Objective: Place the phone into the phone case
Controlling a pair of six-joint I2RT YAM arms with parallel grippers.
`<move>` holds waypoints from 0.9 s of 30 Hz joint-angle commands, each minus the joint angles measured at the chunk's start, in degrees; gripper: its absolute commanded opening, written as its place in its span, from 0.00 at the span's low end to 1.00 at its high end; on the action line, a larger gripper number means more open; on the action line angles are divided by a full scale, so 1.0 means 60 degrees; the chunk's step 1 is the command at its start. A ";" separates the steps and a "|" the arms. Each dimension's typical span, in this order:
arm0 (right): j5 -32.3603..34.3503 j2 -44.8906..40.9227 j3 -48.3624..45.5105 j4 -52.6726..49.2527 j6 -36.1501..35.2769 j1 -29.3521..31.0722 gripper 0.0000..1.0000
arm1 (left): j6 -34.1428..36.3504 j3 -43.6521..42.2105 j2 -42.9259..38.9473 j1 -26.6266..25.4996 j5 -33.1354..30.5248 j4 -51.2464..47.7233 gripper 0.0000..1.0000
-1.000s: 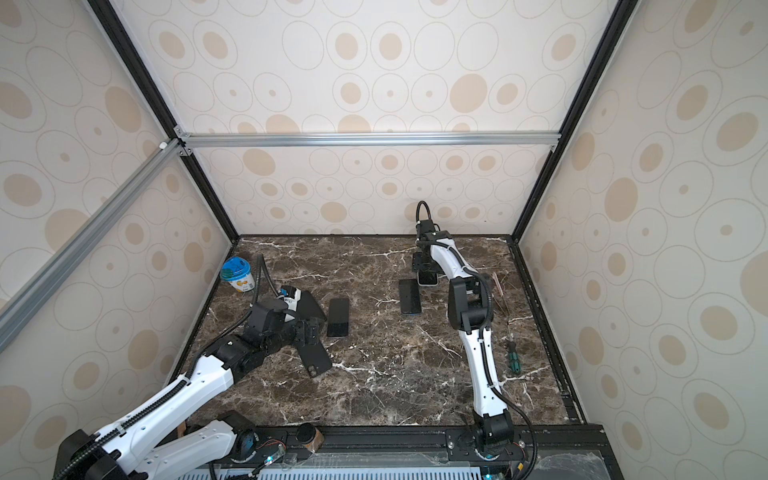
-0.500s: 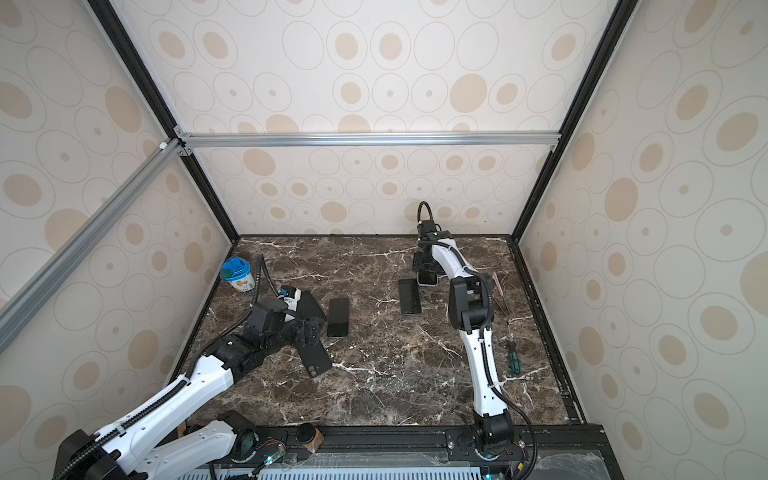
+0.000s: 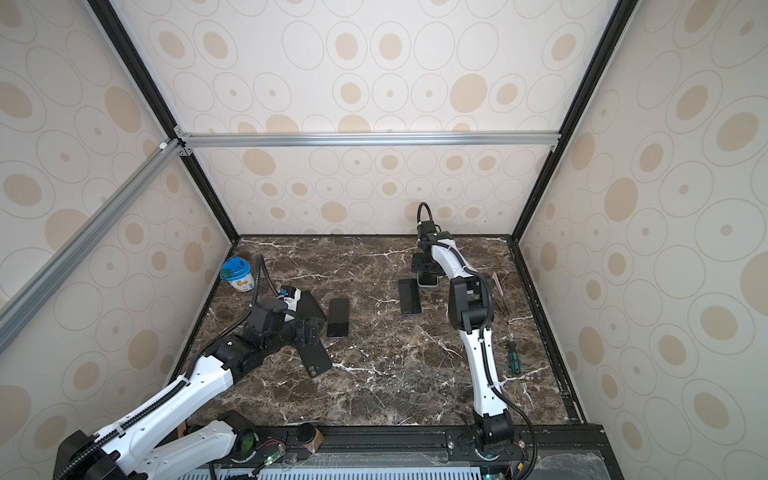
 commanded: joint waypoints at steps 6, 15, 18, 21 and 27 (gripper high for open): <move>0.0109 -0.0070 -0.0121 -0.0350 -0.0022 -0.0039 0.87 | -0.0107 0.0201 -0.0307 0.0045 0.0056 -0.0114 1.00; 0.0302 -0.1087 -0.0690 -0.0394 -0.0637 -0.0037 1.00 | -0.0202 0.0079 -0.0176 0.0045 0.0063 0.0042 1.00; 0.0324 -0.1679 -0.1094 -0.0391 -0.0961 -0.0039 1.00 | -0.0262 0.0064 -0.0032 0.0044 0.0037 0.0143 1.00; 0.0284 -0.2368 -0.1680 -0.0354 -0.1281 -0.0036 1.00 | -0.0354 0.0068 0.0224 0.0054 0.0041 0.0260 1.00; -0.0709 -0.4220 -0.3803 0.0422 -0.1817 -0.0039 0.98 | -0.0735 0.0244 0.0955 0.0057 -0.0409 0.0297 0.98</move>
